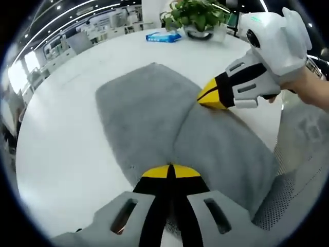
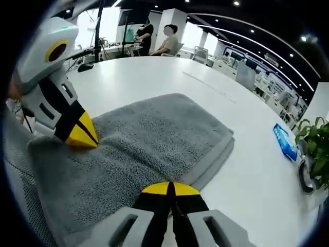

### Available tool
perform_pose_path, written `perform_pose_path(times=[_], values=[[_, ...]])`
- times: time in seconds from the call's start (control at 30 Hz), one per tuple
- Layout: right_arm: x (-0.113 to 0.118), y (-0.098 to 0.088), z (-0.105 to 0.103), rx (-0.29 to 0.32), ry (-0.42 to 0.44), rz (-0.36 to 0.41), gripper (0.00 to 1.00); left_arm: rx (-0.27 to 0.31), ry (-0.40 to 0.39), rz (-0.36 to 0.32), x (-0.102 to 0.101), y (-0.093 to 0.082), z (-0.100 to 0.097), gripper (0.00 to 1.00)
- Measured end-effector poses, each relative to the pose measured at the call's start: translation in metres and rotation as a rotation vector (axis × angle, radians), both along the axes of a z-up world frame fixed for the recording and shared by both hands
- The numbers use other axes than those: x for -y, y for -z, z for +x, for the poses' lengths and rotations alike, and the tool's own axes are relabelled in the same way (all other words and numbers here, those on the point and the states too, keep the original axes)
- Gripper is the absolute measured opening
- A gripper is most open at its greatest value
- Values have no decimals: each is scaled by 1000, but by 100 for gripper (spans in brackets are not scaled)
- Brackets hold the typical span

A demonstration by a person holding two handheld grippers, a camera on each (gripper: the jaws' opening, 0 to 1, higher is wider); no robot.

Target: Open the folded towel by lifting each exposed corner and separating the folded layers until the towel lies flat within the target outline without major curled edges

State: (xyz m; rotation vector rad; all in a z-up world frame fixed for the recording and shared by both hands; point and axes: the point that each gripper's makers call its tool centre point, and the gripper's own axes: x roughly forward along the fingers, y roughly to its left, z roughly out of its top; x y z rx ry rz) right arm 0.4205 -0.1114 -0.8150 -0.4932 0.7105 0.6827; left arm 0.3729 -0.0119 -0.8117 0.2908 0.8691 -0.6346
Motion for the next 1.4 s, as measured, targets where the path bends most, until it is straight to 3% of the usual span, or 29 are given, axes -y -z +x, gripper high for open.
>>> perform_pose_path(times=[1.0,1.17,1.3,1.4], values=[[0,0,5,35,-24,-16,0,22,2,-27,6,-1,-7,0],[0,0,4,58,-50,-47,0,17,12,-17,7,-1,-7,0],[2,-4,4,64,-30,-9,0,-7,8,-26,5,-2,-5,1],[11,-16,-3,29,37,76,3,-5,13,-29,5,-4,-6,2]])
